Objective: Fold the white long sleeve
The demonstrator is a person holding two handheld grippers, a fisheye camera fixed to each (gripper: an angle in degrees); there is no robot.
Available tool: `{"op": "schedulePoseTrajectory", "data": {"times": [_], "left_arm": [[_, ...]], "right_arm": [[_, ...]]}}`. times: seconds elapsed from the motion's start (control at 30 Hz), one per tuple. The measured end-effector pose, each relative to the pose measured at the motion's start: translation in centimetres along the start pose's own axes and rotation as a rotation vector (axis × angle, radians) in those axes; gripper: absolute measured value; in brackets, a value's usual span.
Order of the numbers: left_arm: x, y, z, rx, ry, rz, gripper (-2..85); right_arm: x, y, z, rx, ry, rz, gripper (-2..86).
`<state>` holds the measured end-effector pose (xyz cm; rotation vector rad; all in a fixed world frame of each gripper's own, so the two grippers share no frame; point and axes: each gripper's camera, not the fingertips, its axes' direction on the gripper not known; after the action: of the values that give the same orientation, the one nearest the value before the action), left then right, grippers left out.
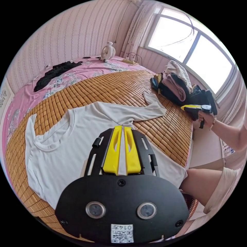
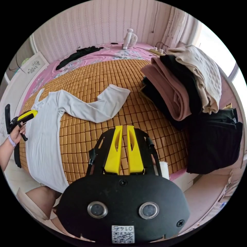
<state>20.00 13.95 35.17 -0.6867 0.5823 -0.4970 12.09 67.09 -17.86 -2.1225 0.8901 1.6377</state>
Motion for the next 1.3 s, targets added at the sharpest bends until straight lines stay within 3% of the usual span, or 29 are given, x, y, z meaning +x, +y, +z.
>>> {"op": "schedulePoseTrajectory", "data": {"times": [0.27, 0.43, 0.5, 0.67, 0.73, 0.87, 1.0, 1.2, 1.3], "left_arm": [[-1.5, -10.2, 13.2, -0.071, -0.037, 0.052, 7.3], [-1.6, -12.7, 20.6, -0.295, 0.006, 0.036, 3.7], [-1.5, -12.7, 21.6, -0.272, 0.005, 0.025, 1.7], [-2.1, -12.9, 23.6, -0.272, 0.055, -0.037, -0.8], [-1.8, -13.3, 23.6, -0.246, 0.045, -0.023, -0.9], [-1.3, -15.0, 23.4, -0.152, 0.004, 0.057, -0.8], [-2.1, -15.9, 24.6, -0.145, -0.017, 0.049, -0.1], [-1.5, -16.8, 27.0, -0.131, 0.008, 0.053, 1.1], [-0.8, -16.8, 30.1, -0.201, -0.006, 0.052, 0.4]], "right_arm": [[1.6, -7.4, 4.2, 0.072, -0.186, 0.231, 10.4], [1.7, -7.1, 3.8, 0.05, -0.343, 0.337, 1.9], [2.2, -5.4, 1.3, 0.06, -0.396, 0.369, 1.1], [1.1, -0.9, -11.8, 0.214, -0.398, 0.277, 0.7], [0.5, -2.9, -15.9, 0.26, -0.35, 0.115, 0.9], [3.1, -6.0, -13.2, 0.098, -0.205, 0.132, 1.5], [5.3, -3.2, -10.7, 0.031, -0.307, 0.301, 3.9], [-0.5, -2.7, -9.2, 0.034, -0.35, 0.269, 8.9], [-4.9, -4.0, -6.8, -0.03, -0.211, 0.165, 7.6]]}}
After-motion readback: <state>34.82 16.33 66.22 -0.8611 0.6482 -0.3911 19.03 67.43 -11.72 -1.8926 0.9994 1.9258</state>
